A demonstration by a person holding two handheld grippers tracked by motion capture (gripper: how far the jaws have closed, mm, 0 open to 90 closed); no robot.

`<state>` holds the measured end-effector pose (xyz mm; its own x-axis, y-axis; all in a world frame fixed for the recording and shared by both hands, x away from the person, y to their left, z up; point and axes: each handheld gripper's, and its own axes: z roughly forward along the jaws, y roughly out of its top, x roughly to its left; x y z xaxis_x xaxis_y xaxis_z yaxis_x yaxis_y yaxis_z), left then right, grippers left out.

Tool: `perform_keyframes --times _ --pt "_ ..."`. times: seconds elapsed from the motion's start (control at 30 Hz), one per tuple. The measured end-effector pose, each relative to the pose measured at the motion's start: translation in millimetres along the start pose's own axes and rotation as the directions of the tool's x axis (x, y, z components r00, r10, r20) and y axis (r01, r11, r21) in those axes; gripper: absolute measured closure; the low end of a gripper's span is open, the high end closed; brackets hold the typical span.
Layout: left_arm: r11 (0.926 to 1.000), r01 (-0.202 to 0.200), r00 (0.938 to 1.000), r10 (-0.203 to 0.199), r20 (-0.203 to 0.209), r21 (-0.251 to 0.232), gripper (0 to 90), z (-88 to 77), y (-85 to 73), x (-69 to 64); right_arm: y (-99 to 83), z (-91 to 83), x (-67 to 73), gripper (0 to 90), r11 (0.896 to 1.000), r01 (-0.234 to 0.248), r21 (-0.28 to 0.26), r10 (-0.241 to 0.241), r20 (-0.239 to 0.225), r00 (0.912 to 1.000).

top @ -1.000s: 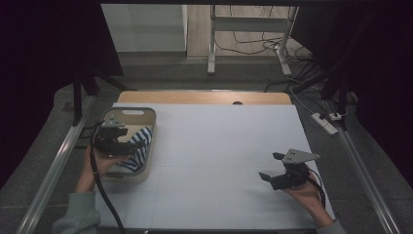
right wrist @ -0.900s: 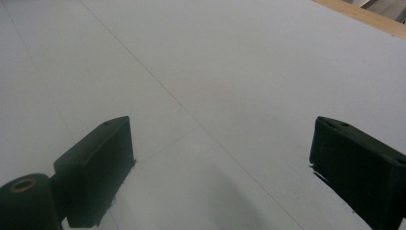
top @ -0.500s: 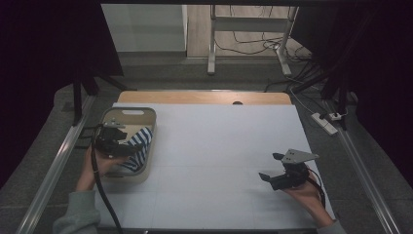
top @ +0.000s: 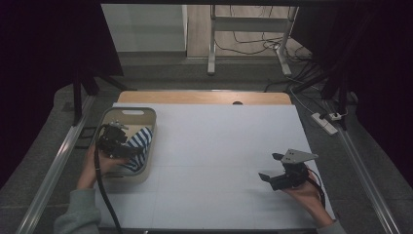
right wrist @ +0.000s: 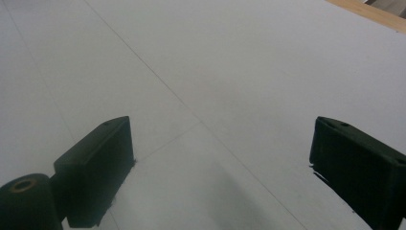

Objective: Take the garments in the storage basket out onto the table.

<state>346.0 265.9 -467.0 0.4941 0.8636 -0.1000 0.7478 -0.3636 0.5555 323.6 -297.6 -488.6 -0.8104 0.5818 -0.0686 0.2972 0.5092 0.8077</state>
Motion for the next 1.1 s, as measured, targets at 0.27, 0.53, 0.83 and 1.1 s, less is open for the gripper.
perform_keyframes --times 0.27,0.53,0.83,1.1 --pt "0.9984 -0.007 1.0000 0.007 -0.004 0.056 15.3 5.3 2.2 -0.4 -0.1 -0.2 -0.4 7.6 1.000 -0.003 -0.003 0.003 0.000 1.0000" --pt "0.9934 0.013 0.9997 -0.016 0.021 0.114 32.2 11.5 3.4 1.4 0.0 0.4 0.2 7.6 1.000 0.000 0.007 0.000 -0.001 1.0000" --pt "0.9929 0.016 0.9988 -0.021 0.044 0.118 68.3 11.0 1.5 4.4 -0.2 0.5 0.1 7.6 1.000 -0.001 0.007 0.001 -0.001 1.0000" --pt "0.9978 0.047 0.9981 -0.049 0.038 0.048 74.5 -0.8 -2.4 10.1 -0.2 0.2 0.0 7.6 1.000 -0.003 0.008 0.003 0.003 1.0000"
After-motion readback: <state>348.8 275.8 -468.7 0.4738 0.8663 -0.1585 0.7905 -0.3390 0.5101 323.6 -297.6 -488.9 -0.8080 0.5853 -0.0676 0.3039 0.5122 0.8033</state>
